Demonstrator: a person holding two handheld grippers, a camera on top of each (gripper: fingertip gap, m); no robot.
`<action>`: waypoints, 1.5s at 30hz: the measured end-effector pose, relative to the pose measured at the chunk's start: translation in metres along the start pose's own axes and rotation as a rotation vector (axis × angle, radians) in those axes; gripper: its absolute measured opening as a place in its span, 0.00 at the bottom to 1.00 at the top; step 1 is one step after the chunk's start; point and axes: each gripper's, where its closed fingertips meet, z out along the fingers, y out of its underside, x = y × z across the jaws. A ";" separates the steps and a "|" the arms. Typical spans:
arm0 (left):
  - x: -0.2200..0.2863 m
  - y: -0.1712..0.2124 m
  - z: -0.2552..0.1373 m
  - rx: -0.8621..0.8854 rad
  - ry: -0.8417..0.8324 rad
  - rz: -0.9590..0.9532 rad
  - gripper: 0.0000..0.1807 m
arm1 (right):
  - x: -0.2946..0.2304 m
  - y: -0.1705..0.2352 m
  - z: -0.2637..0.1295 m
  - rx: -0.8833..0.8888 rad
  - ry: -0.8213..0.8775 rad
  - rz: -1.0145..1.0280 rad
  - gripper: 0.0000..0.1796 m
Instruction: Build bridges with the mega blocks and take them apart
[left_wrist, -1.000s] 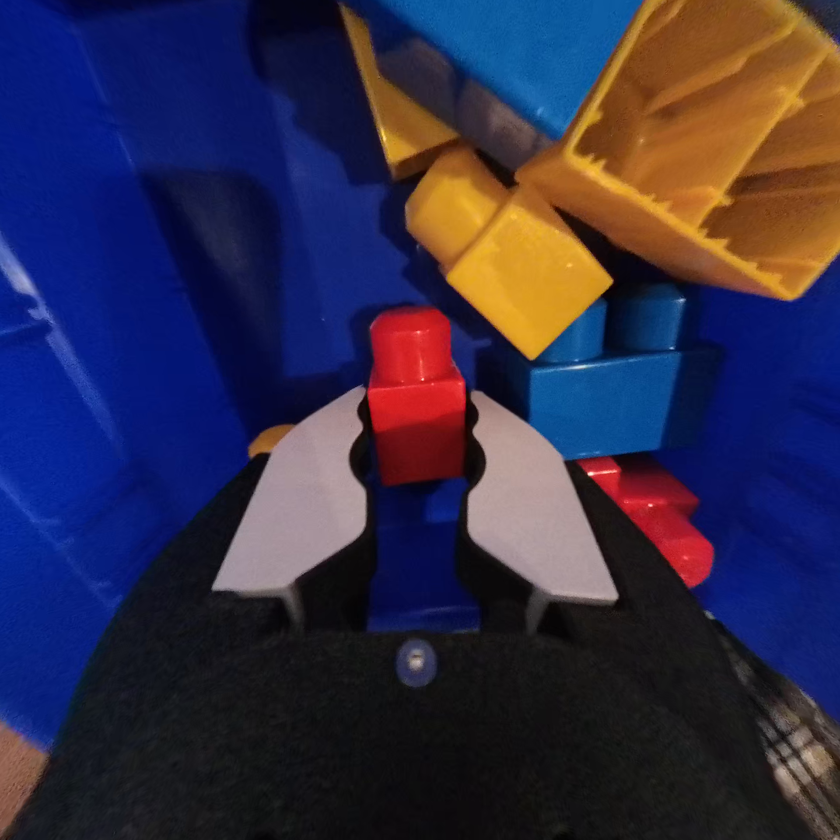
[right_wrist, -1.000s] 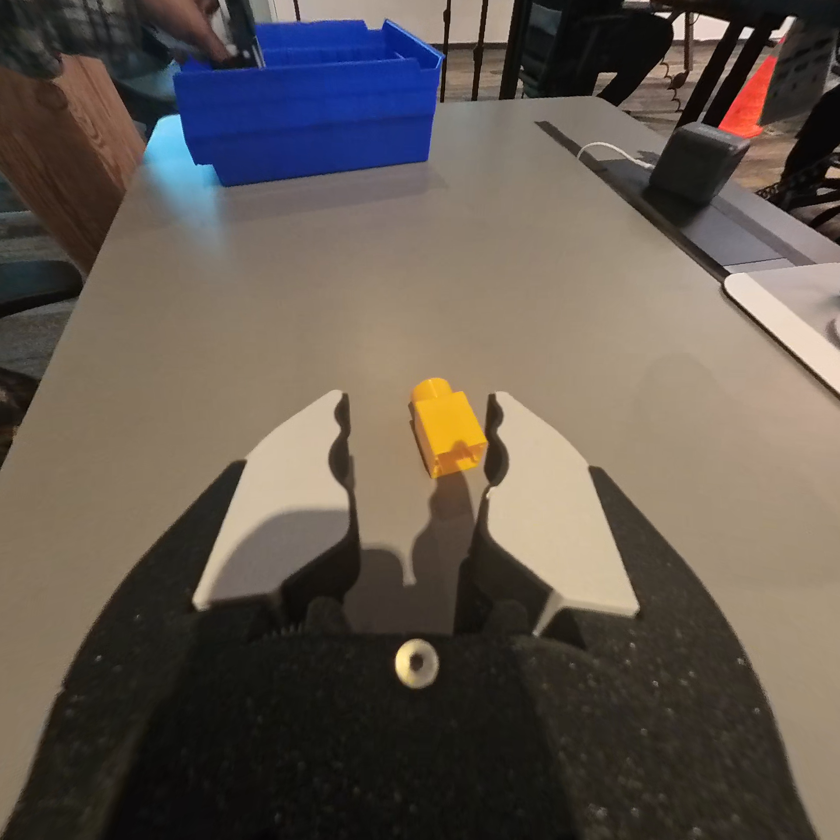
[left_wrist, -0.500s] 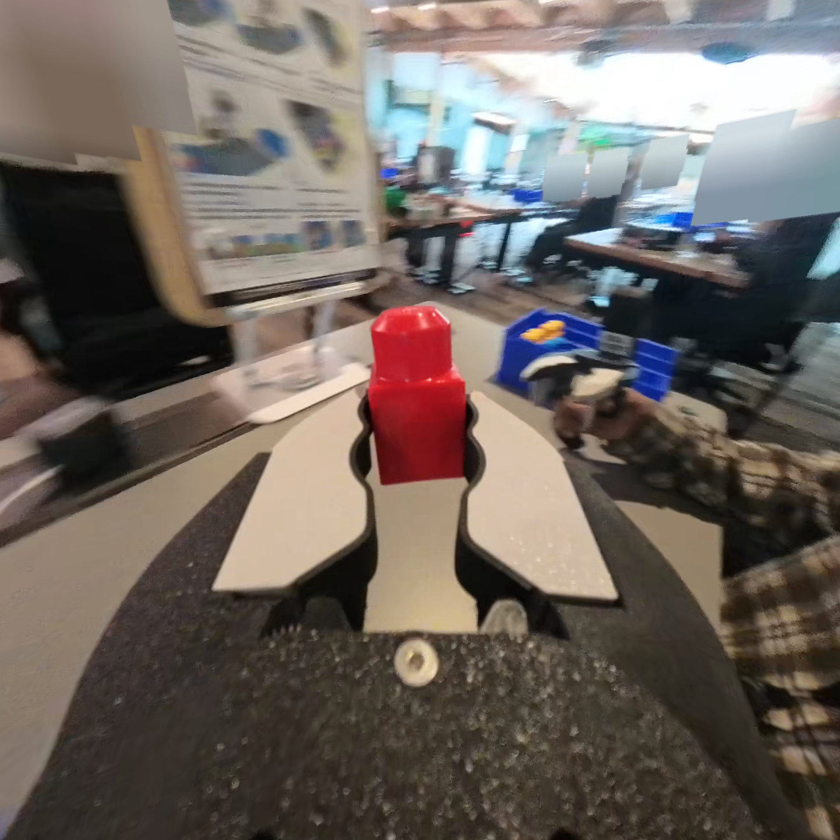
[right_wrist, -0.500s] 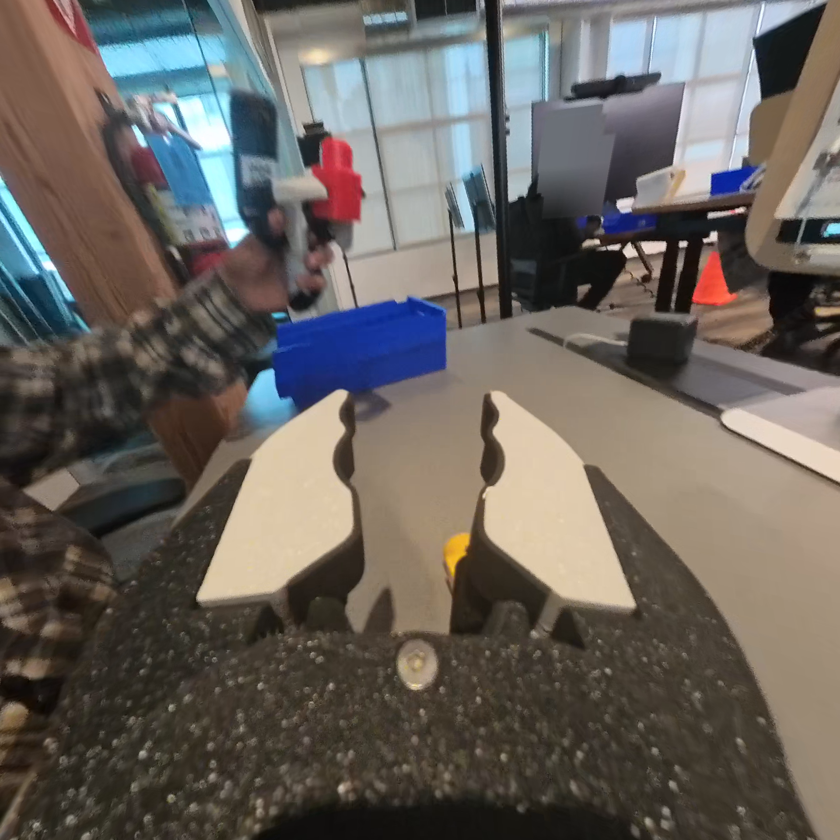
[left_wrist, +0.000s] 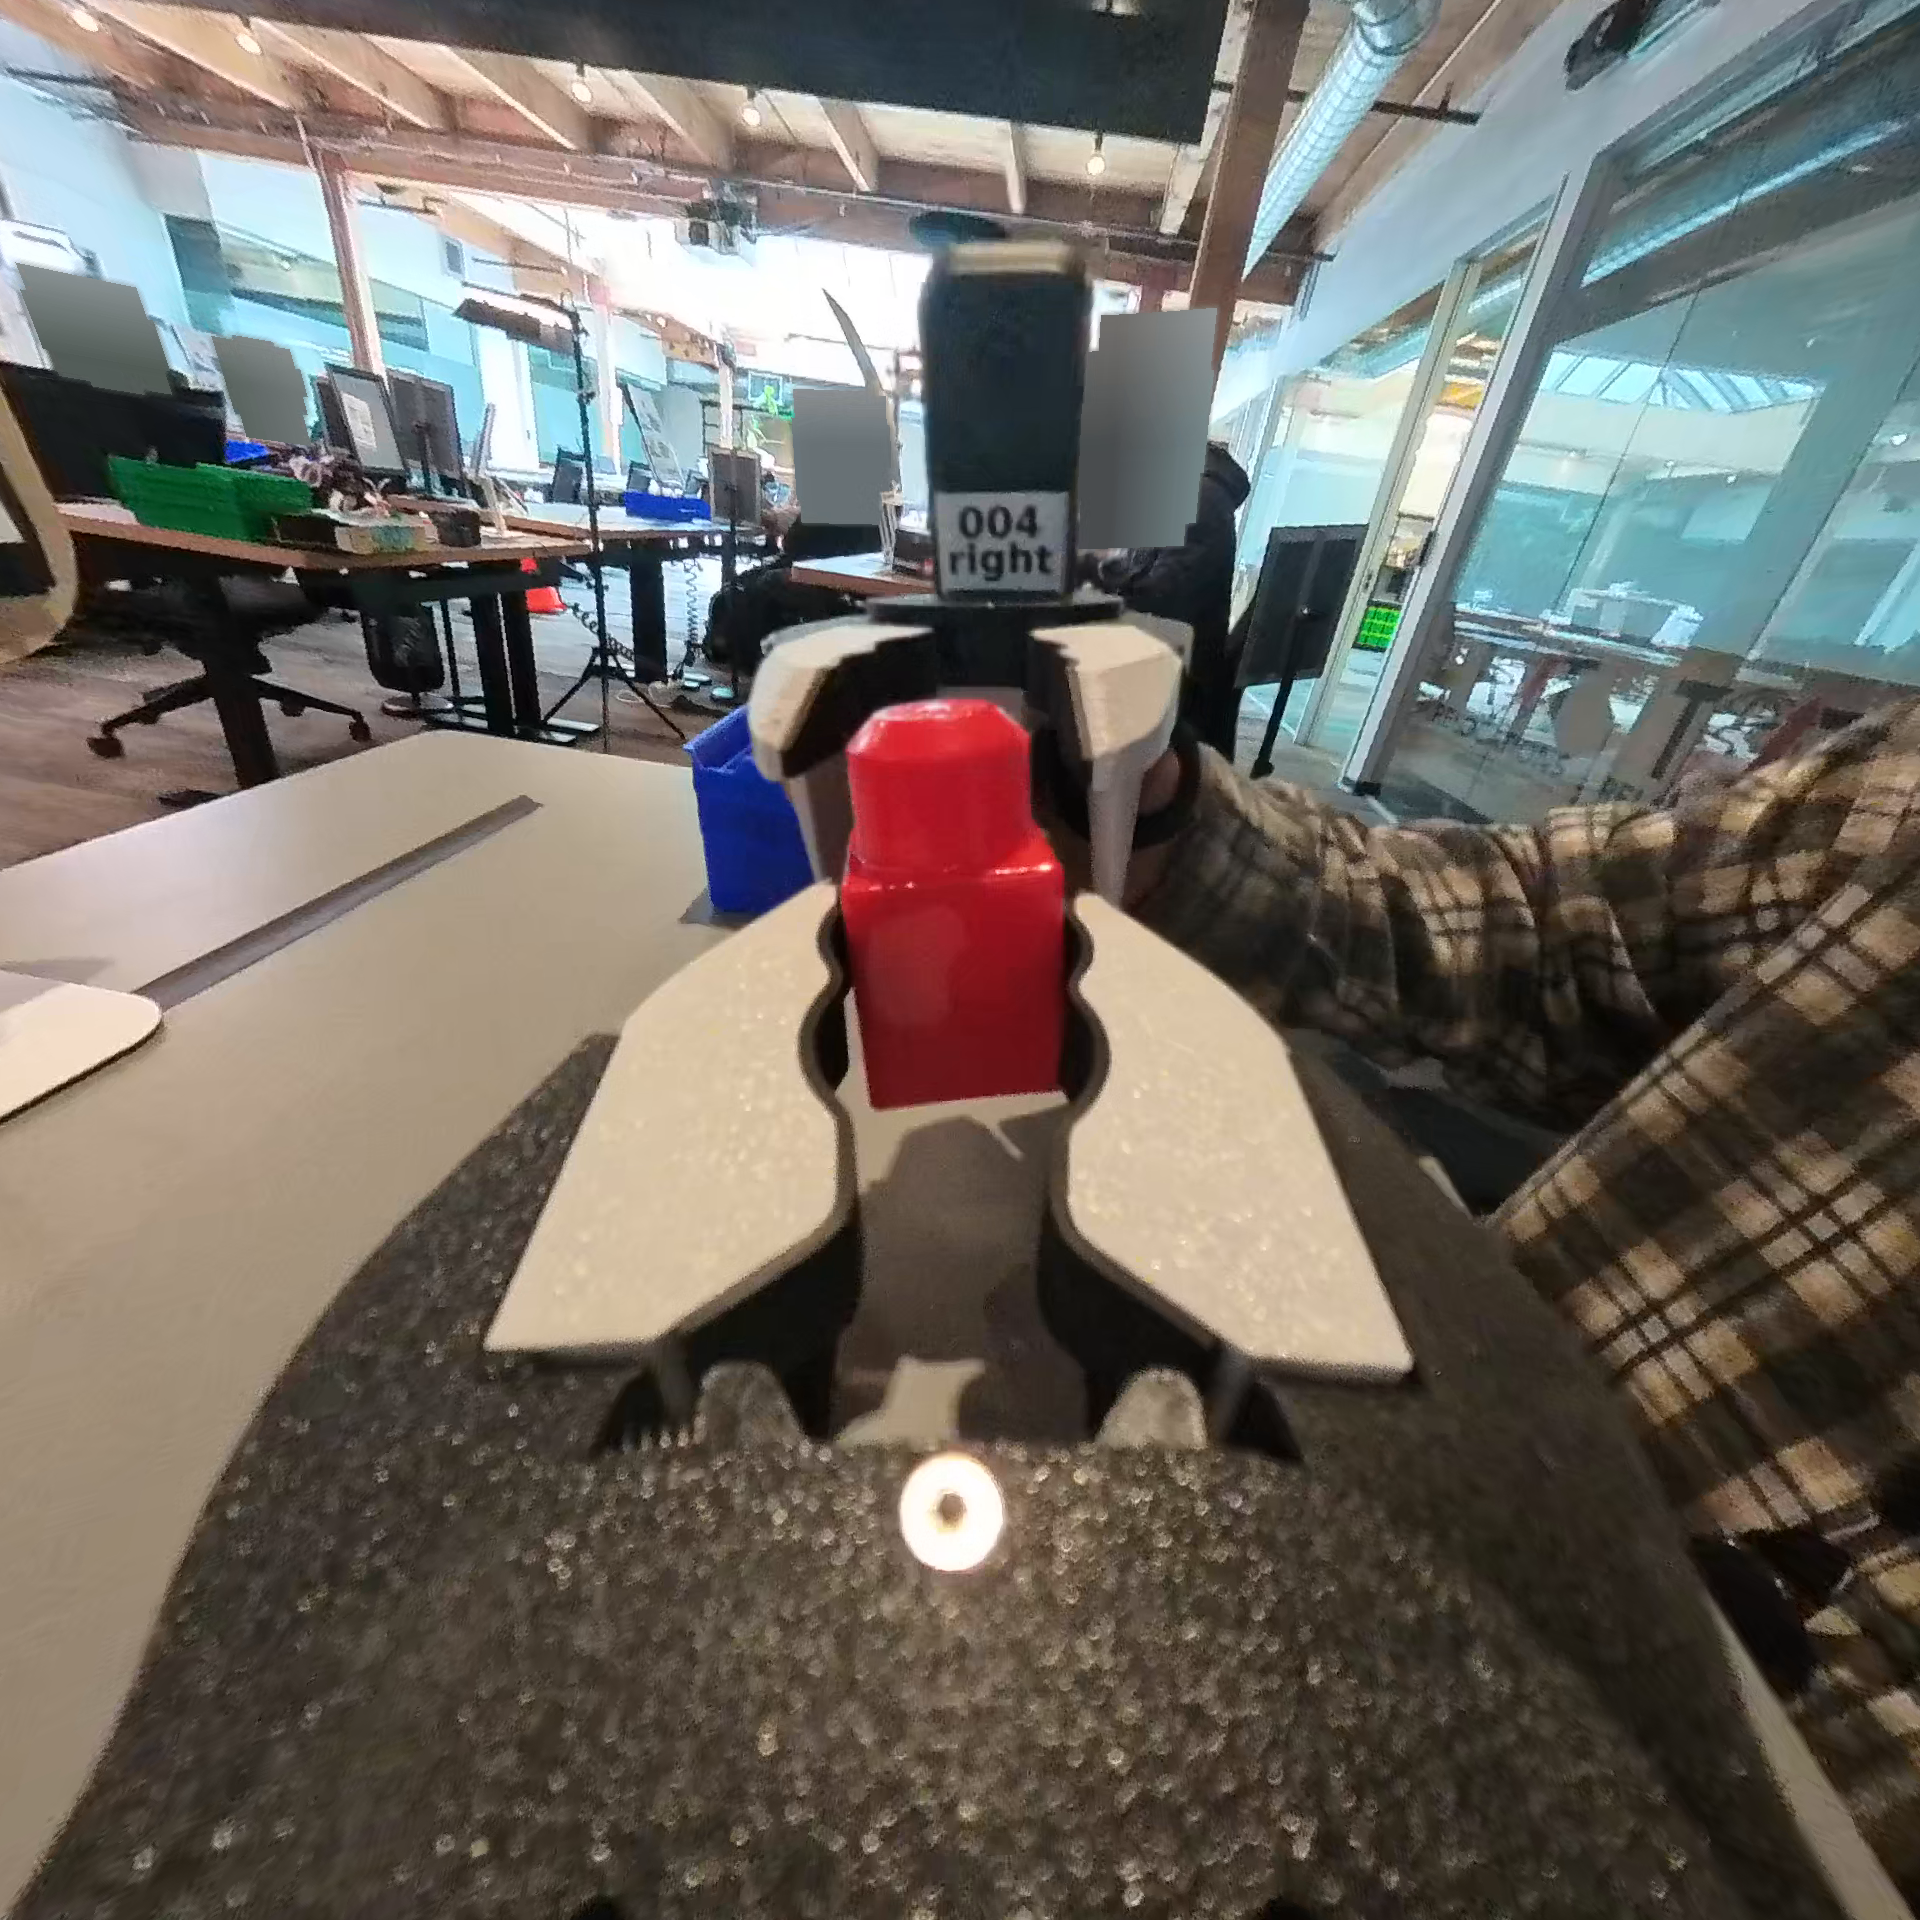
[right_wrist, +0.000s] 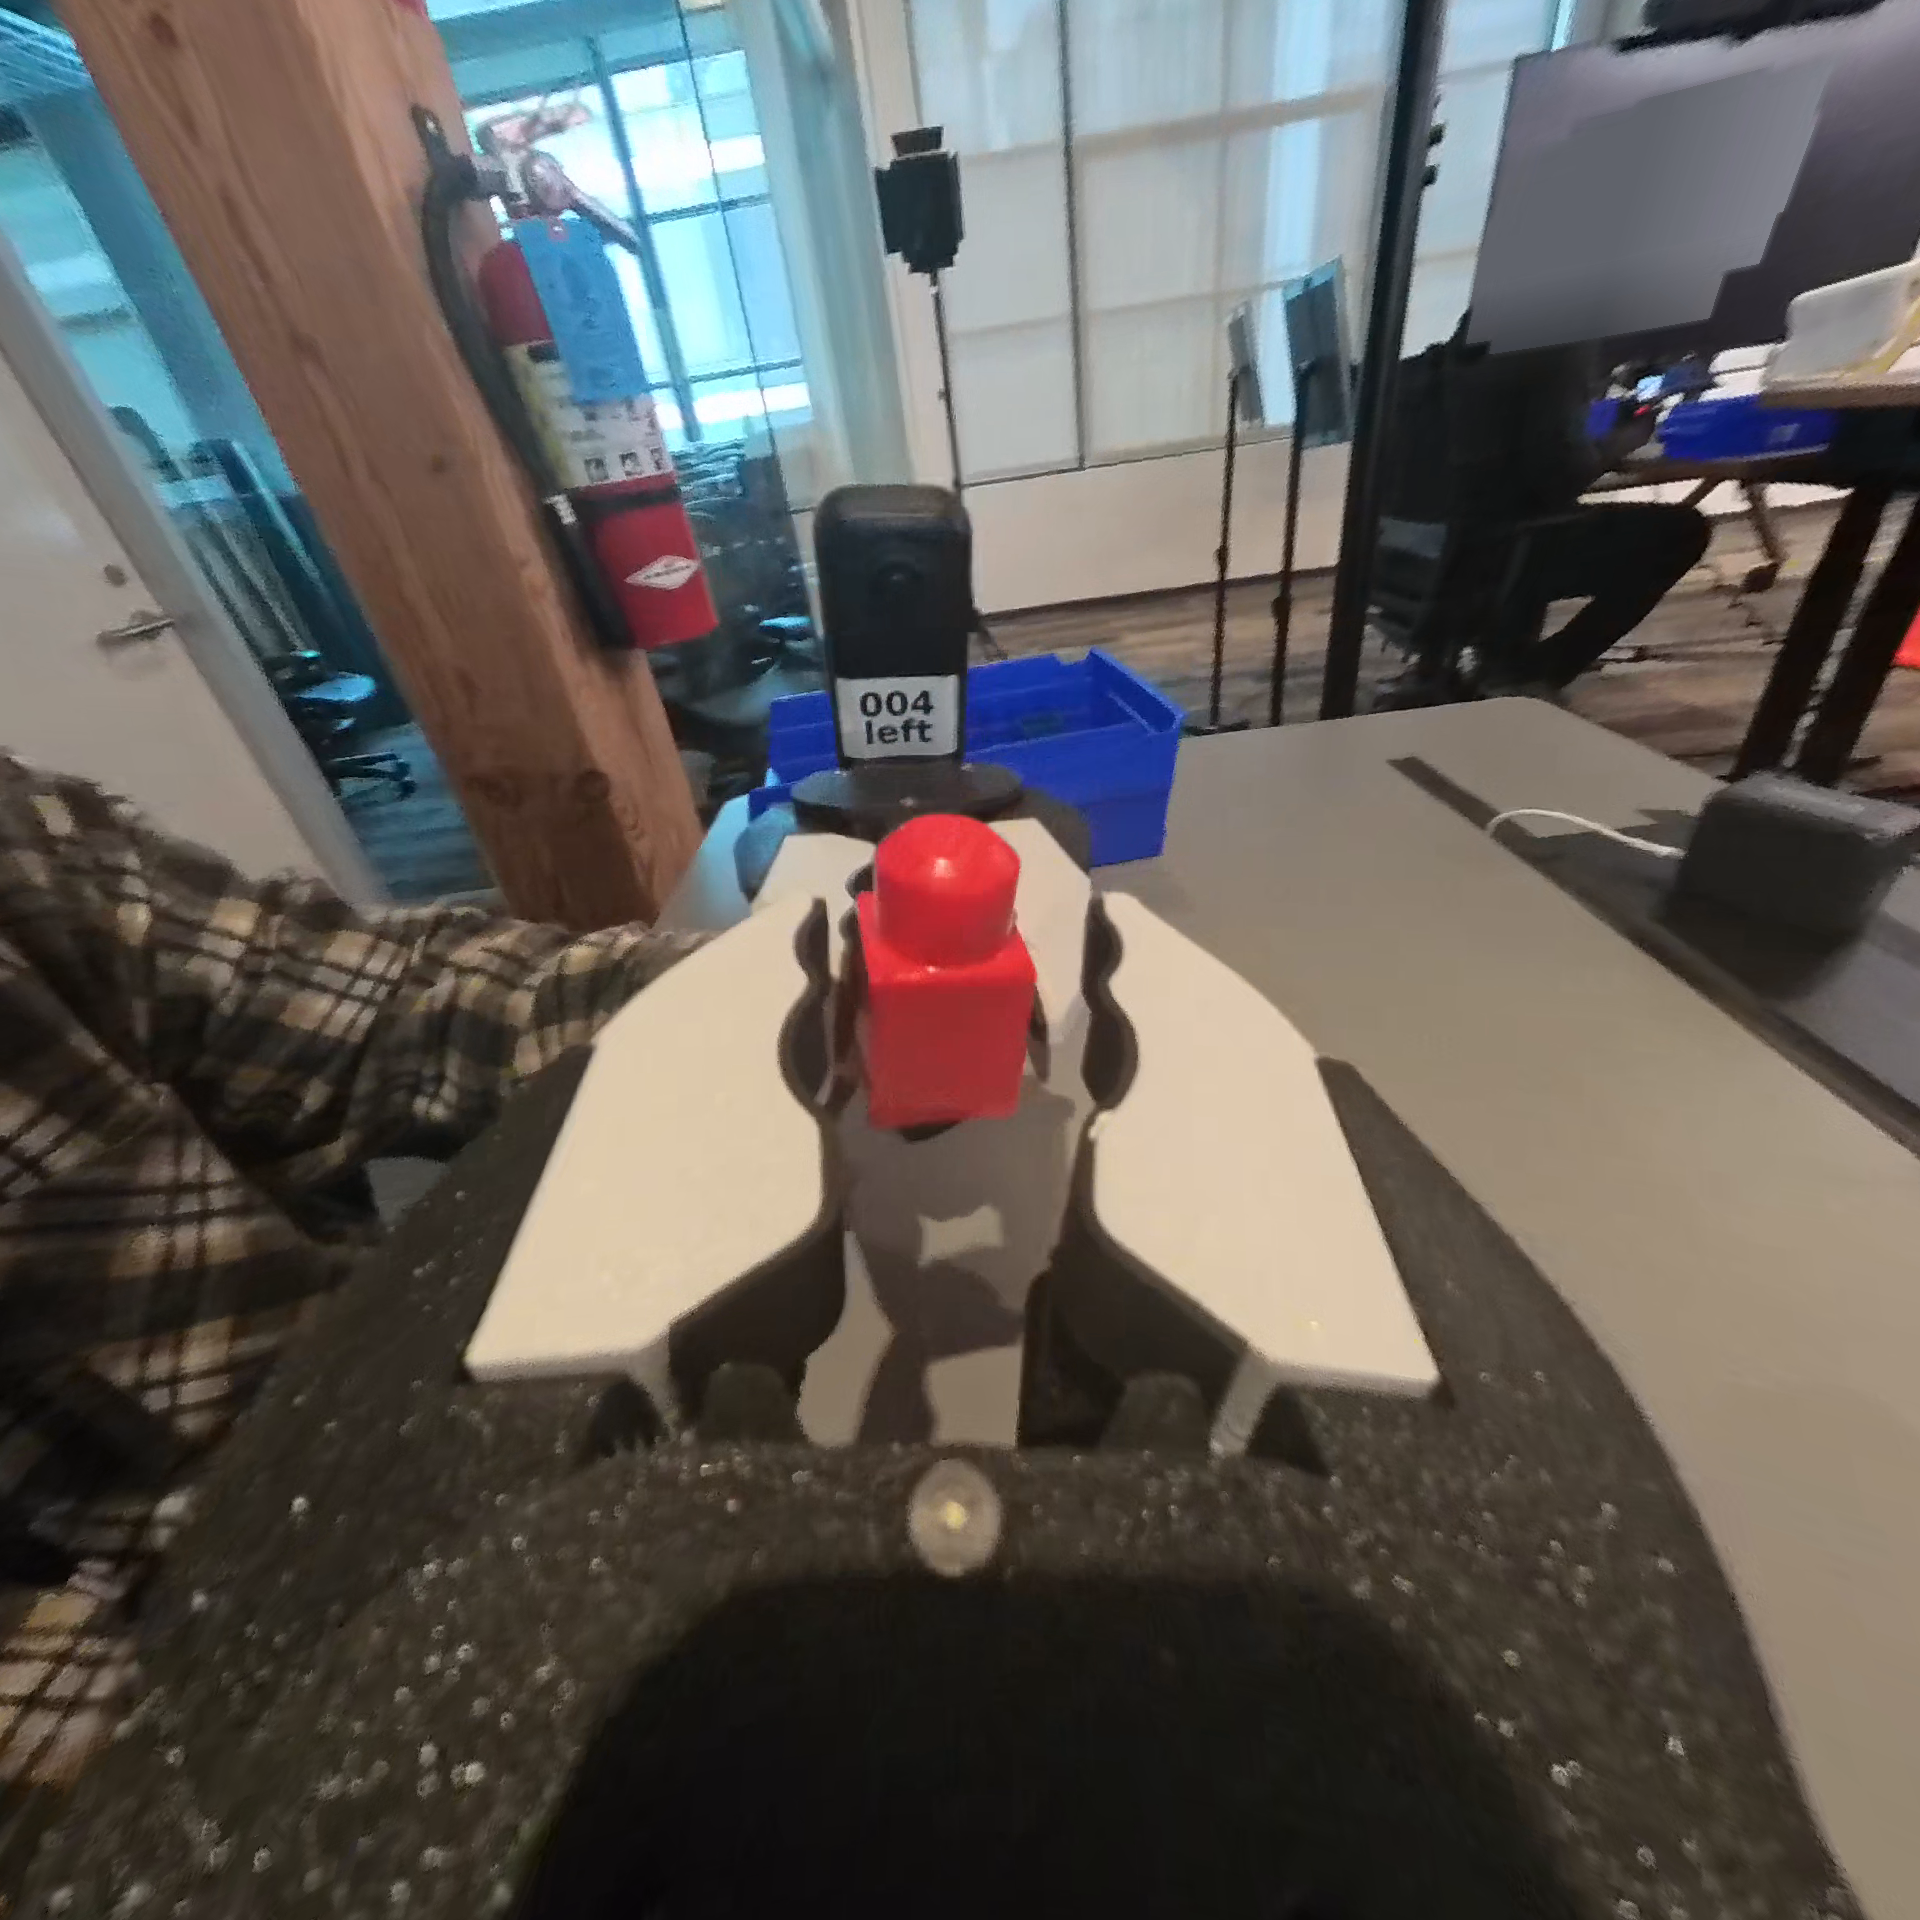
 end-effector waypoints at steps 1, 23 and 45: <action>0.001 0.001 0.000 -0.006 -0.002 0.009 0.21 | -0.001 0.002 0.003 -0.015 -0.021 0.010 0.25; -0.077 0.016 -0.090 -0.010 -0.318 -0.127 0.29 | 0.001 0.171 -0.045 -1.376 0.052 -0.318 0.15; -0.076 0.012 -0.091 -0.002 -0.323 -0.127 0.26 | -0.006 0.127 -0.073 -0.885 0.195 -0.241 0.34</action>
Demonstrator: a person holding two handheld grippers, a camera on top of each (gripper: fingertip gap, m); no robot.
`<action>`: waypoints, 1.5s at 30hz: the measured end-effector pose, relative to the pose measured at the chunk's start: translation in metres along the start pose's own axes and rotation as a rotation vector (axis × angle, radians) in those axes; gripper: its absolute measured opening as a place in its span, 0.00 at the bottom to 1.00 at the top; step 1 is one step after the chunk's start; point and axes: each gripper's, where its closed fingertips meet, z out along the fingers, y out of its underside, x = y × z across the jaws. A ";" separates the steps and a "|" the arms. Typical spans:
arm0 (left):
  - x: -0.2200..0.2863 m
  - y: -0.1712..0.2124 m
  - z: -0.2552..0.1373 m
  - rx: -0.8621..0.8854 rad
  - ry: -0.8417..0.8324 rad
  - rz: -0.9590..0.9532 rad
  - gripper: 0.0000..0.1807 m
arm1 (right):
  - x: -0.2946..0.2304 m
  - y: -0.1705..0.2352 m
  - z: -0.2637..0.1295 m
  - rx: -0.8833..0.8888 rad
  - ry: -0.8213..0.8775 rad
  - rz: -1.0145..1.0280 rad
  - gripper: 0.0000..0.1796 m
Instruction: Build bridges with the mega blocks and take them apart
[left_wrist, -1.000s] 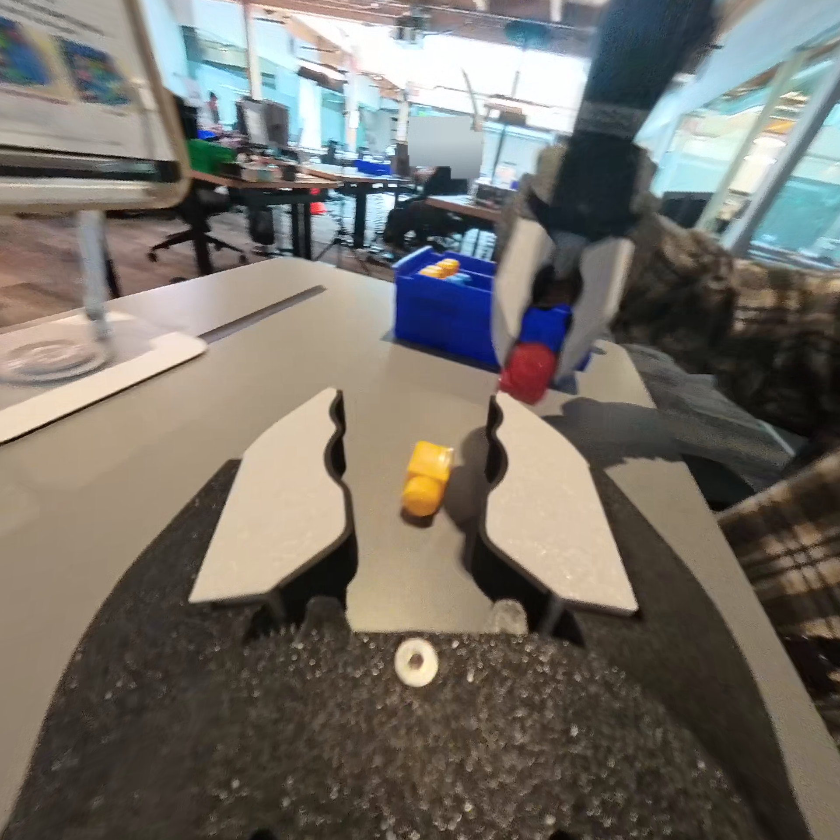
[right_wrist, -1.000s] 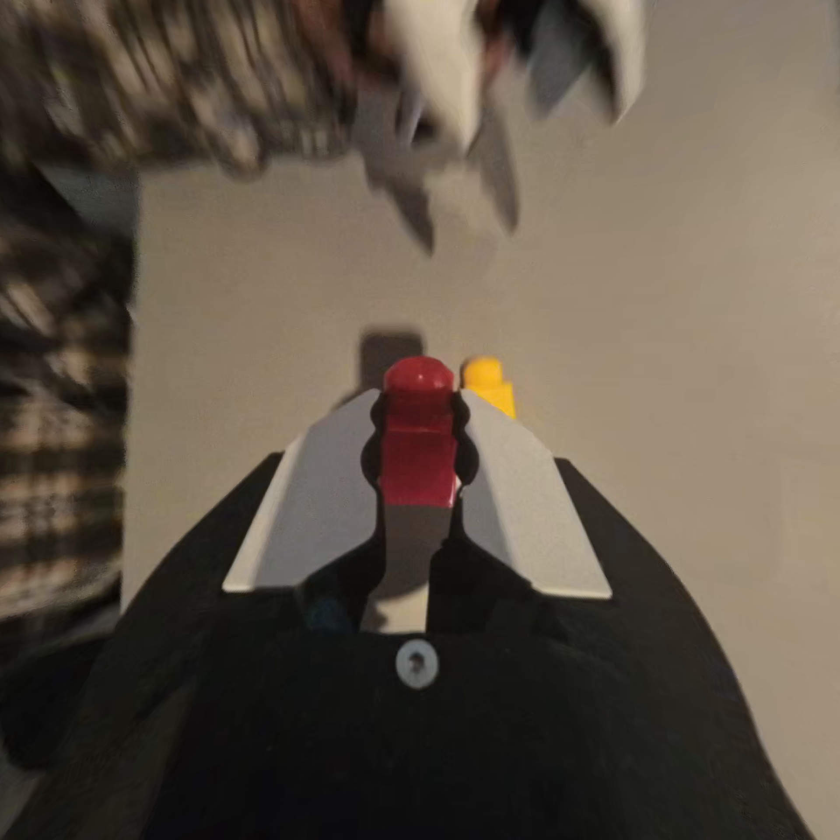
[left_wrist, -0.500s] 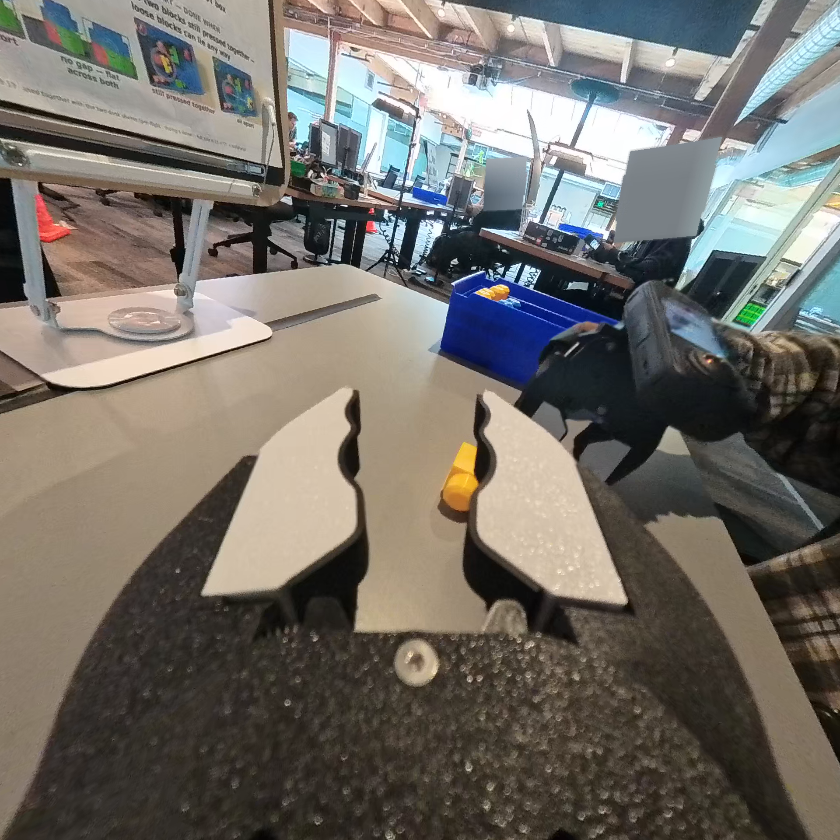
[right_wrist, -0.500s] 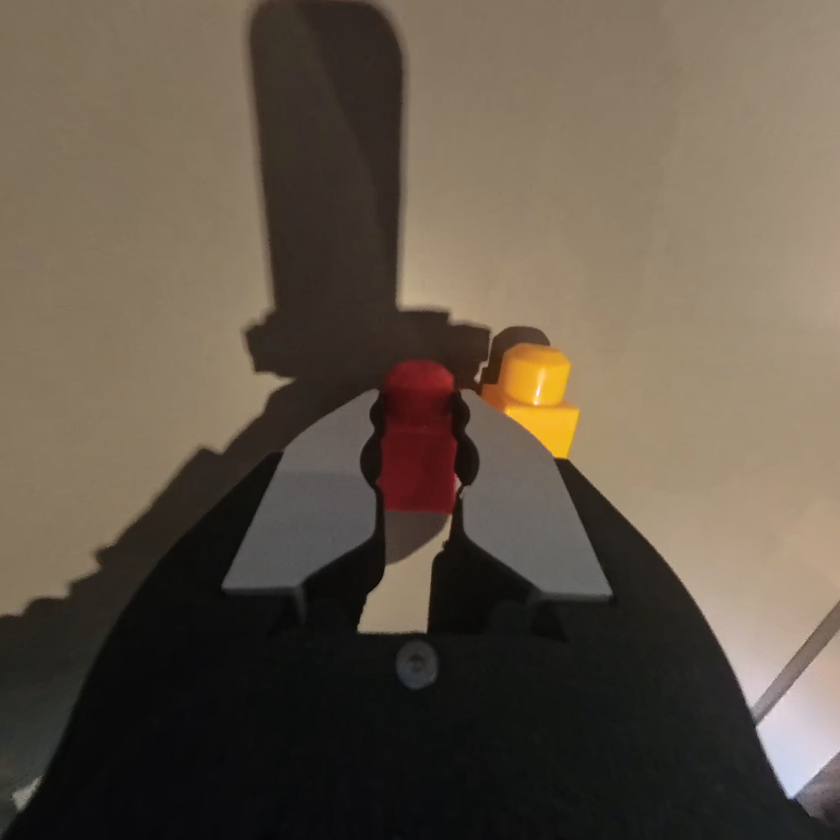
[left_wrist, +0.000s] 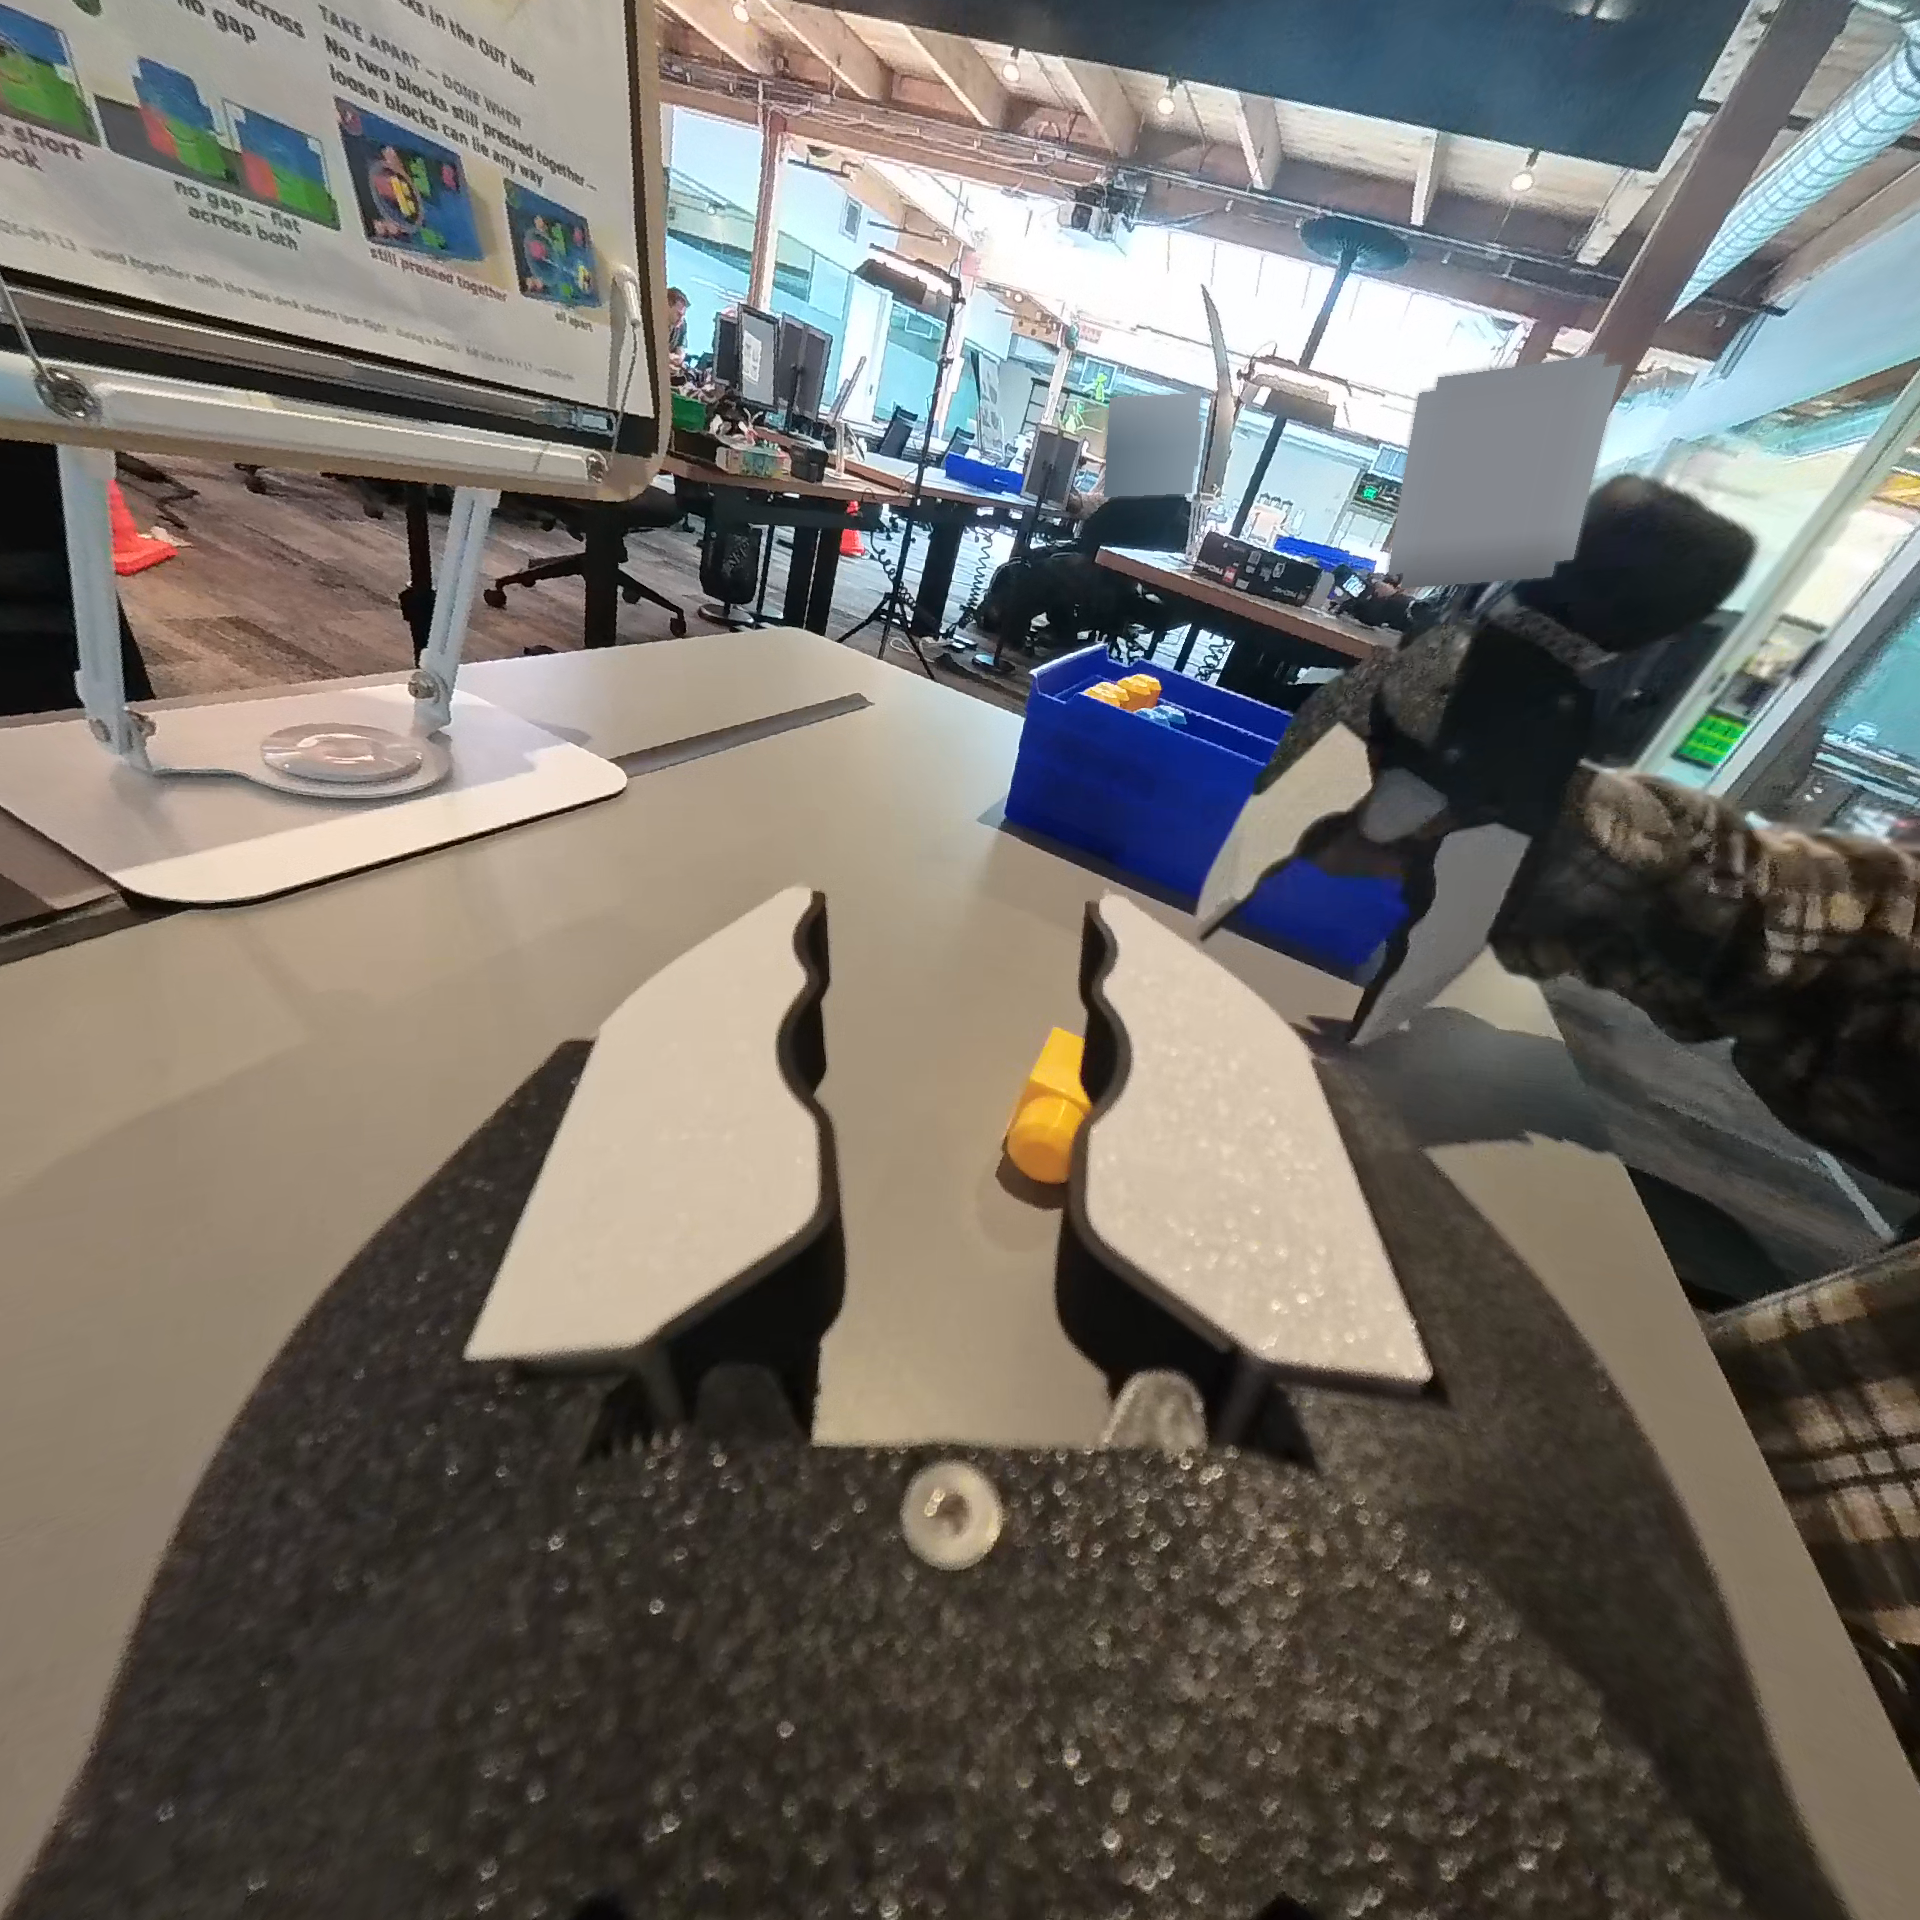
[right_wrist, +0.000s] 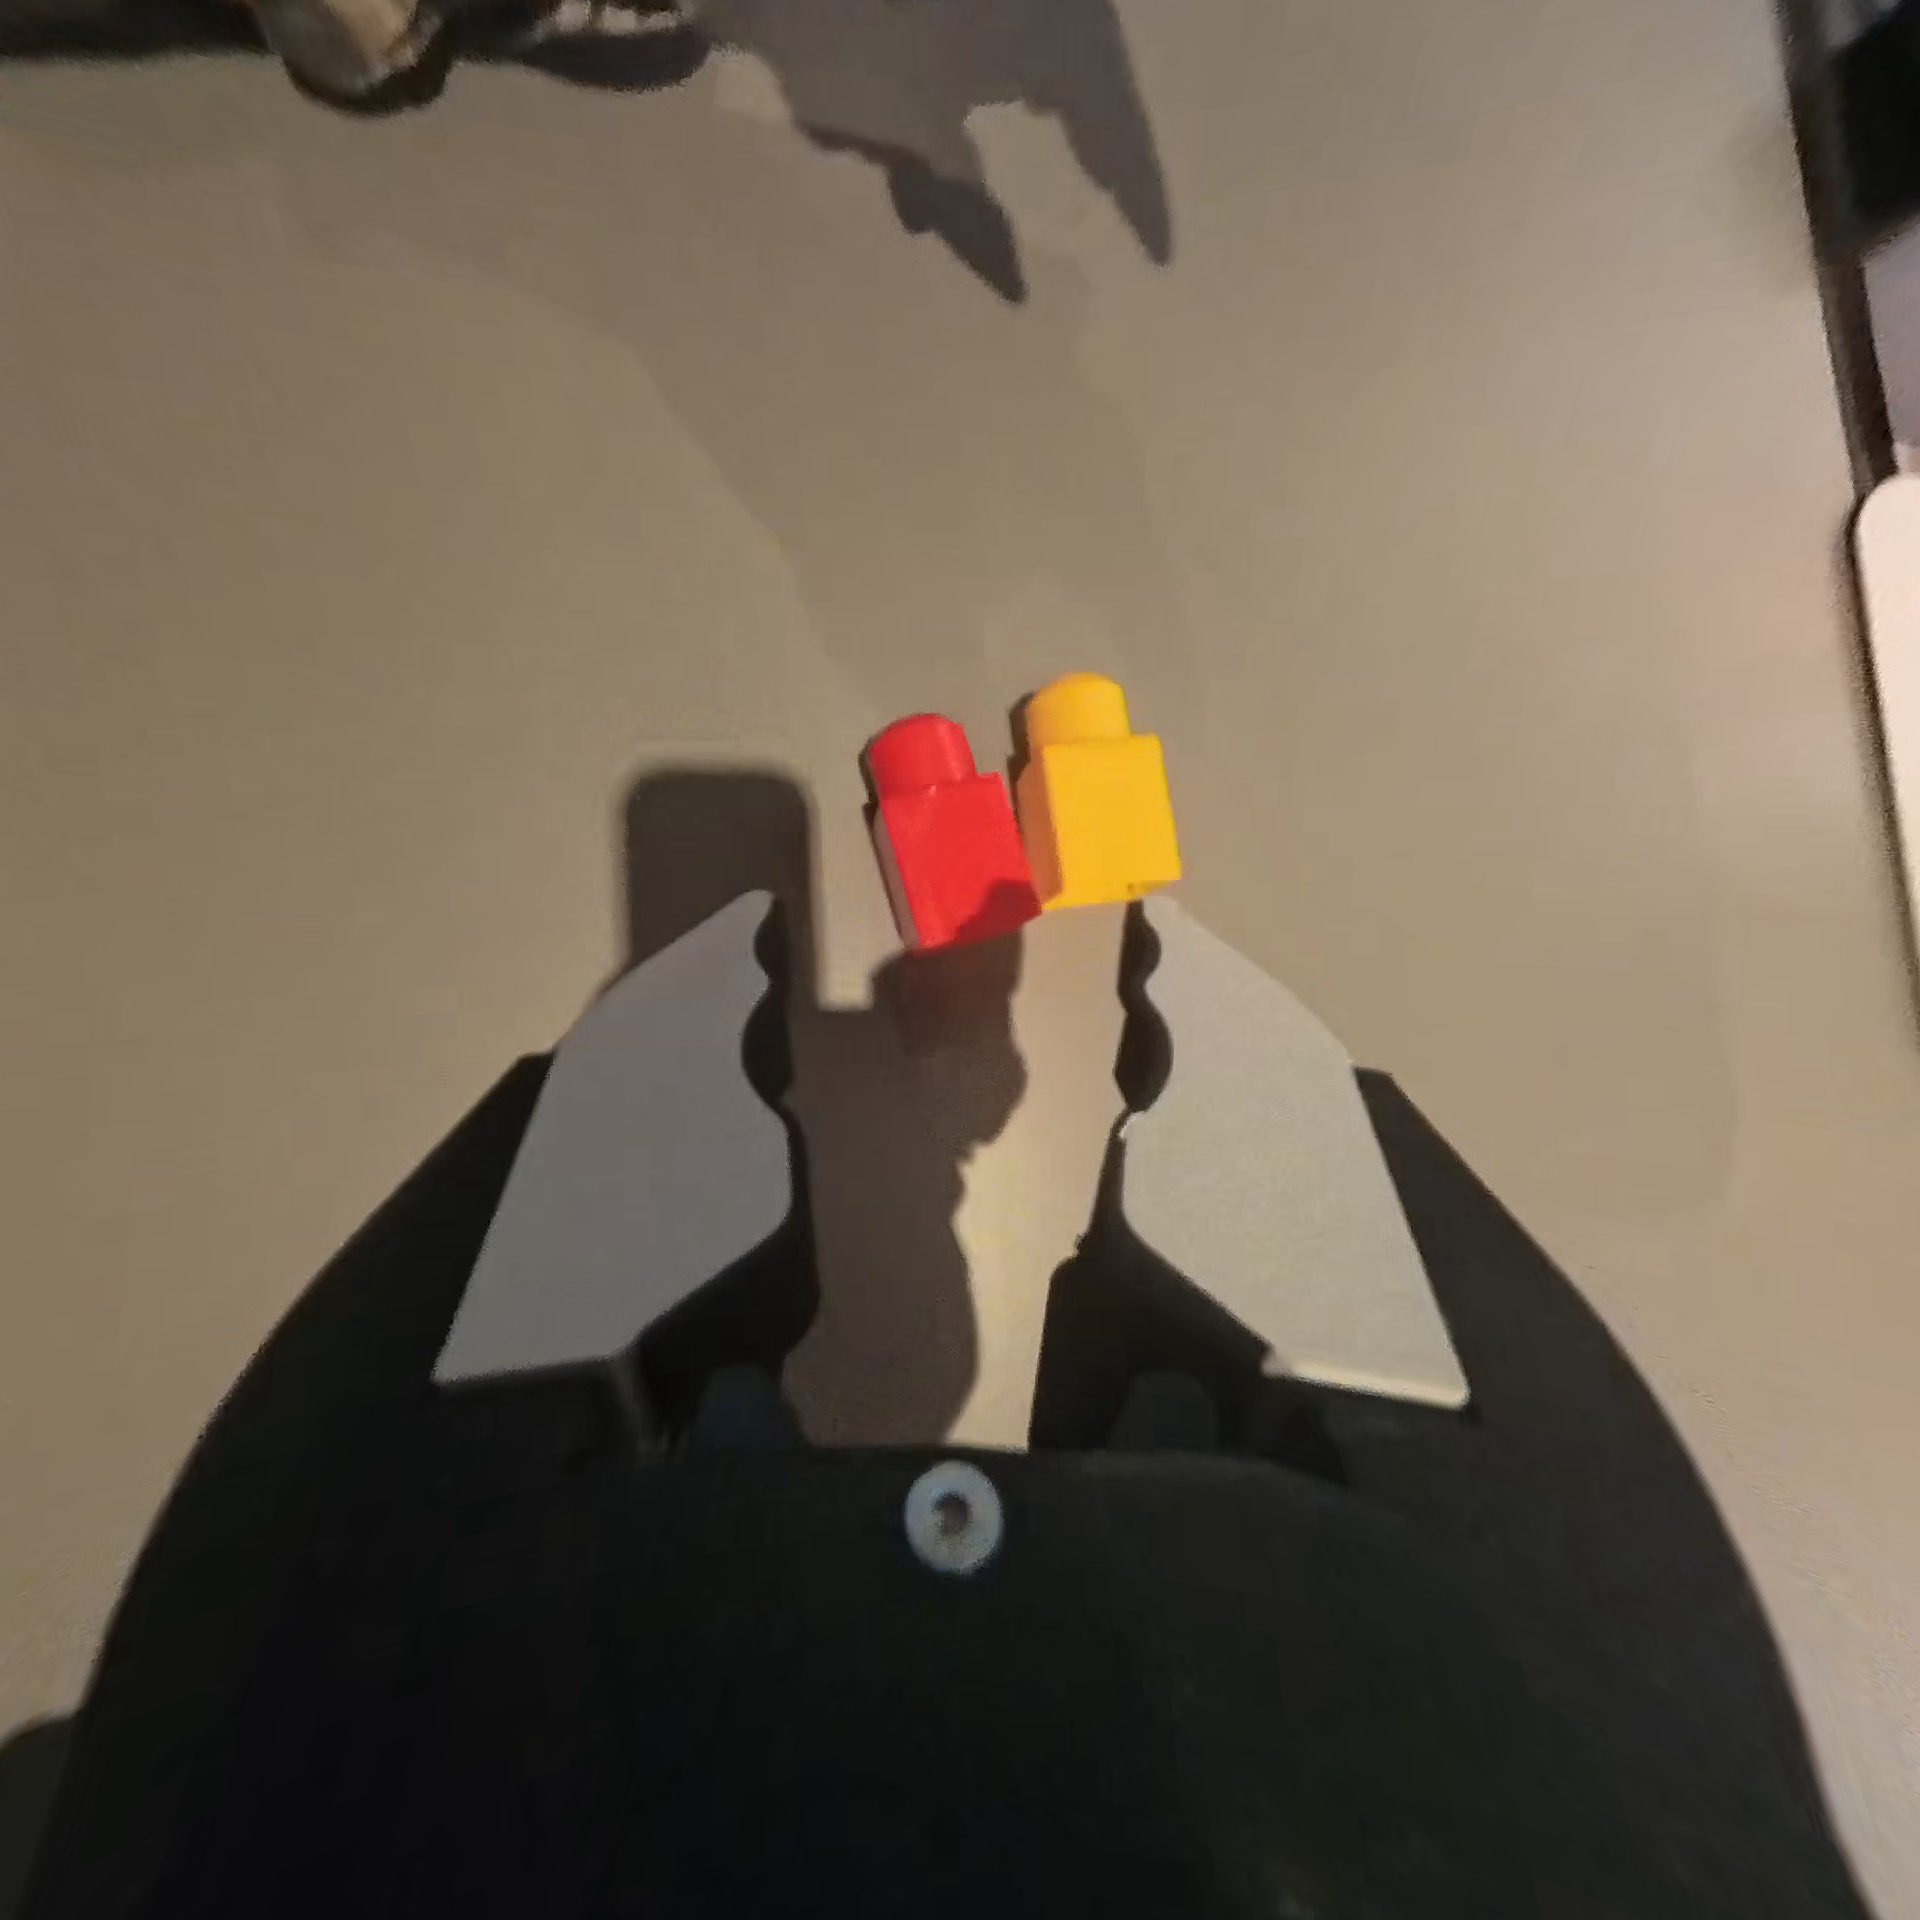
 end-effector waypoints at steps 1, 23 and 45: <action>0.000 0.000 0.000 -0.001 -0.002 -0.001 0.26 | -0.003 0.006 0.000 0.024 -0.007 0.038 0.33; -0.001 0.013 0.007 -0.050 0.005 -0.024 0.25 | -0.036 0.017 0.064 0.019 -0.132 0.114 0.08; 0.000 0.016 0.008 -0.064 0.010 -0.030 0.25 | -0.032 -0.003 0.037 0.140 -0.133 0.074 0.38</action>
